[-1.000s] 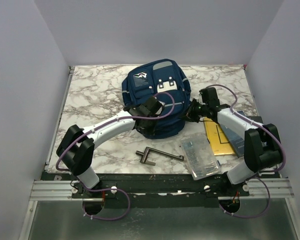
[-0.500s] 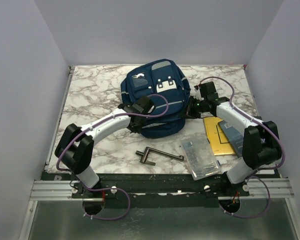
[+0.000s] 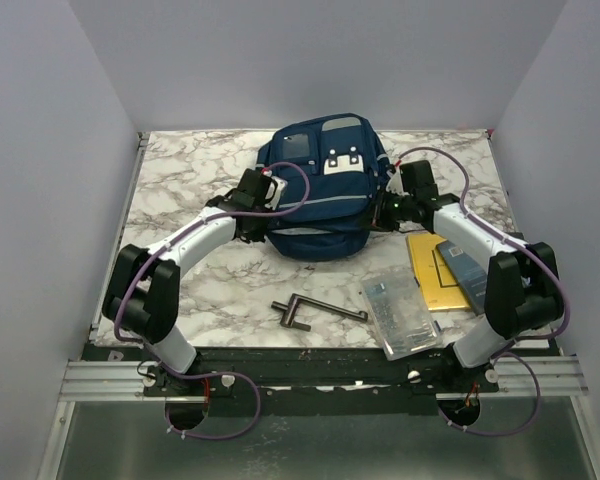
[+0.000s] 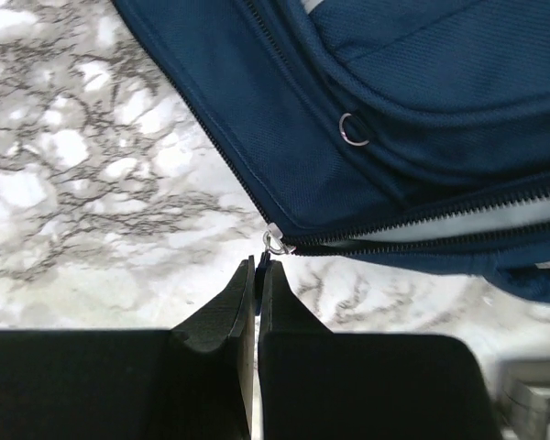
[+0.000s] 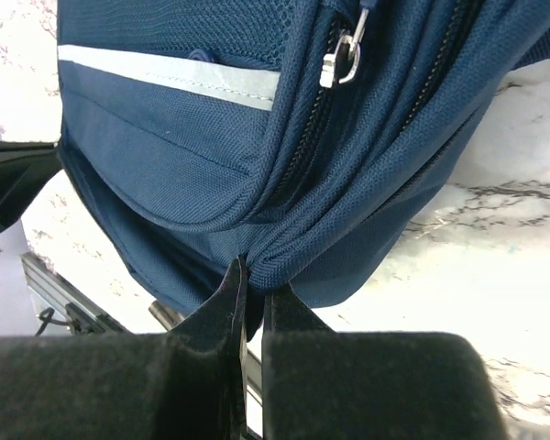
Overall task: Pack the student bag
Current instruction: Unzip the student bag at the center of the board.
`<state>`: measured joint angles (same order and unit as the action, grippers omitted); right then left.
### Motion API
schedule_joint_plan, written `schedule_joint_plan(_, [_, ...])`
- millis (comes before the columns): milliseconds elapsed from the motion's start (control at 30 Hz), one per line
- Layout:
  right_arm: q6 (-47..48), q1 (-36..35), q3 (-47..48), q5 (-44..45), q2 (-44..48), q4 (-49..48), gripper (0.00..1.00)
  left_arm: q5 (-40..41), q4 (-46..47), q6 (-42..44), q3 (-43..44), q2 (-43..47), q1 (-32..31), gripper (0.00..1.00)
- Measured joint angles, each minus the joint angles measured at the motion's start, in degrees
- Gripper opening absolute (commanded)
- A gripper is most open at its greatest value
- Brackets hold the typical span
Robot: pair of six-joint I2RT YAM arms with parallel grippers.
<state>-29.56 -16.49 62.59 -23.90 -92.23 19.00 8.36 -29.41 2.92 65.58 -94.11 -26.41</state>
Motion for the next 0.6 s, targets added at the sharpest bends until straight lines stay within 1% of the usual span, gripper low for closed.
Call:
schedule_joint_plan(33, [0.8, 0.4, 0.0, -0.1, 0.1, 0.1, 0.34, -2.6, 0.0, 0.0, -0.1, 0.7, 0.6, 0.0])
schedule_joint_plan(100, [1.1, 1.2, 0.0, -0.2, 0.4, 0.5, 0.55, -7.1, -0.6, -0.5, -0.3, 2.8, 1.1, 0.0])
schedule_joint_plan(167, [2.9, 1.2, 0.5, 1.5, 1.6, 2.7, 0.67, -10.7, -1.4, -2.1, -0.9, 5.4, 1.2, 0.0])
schedule_joint_plan(267, [3.2, 0.7, 2.1, 4.3, 3.7, 5.4, 0.72, -14.4, -2.5, -5.5, -3.0, 9.0, 1.2, 0.0])
schedule_joint_plan(333, [0.5, 0.2, 2.0, 5.0, 6.1, 6.8, 0.75, -16.4, -3.7, -7.8, -4.0, 10.2, 1.1, 0.0])
schedule_joint_plan(400, [-3.8, -0.1, 1.3, 3.7, 8.9, 7.3, 0.75, -18.4, -4.1, -10.0, -5.1, 10.5, 0.4, 0.0])
schedule_joint_plan(467, [-9.2, -0.3, -0.9, 0.7, 11.7, 6.3, 0.75, -19.8, -4.3, -11.5, -5.5, 10.5, -0.7, 0.0])
schedule_joint_plan(600, [-21.4, -1.1, -8.4, -5.2, 16.8, 1.8, 0.72, -22.5, -4.4, -13.5, -5.3, 10.2, -4.1, 0.0])
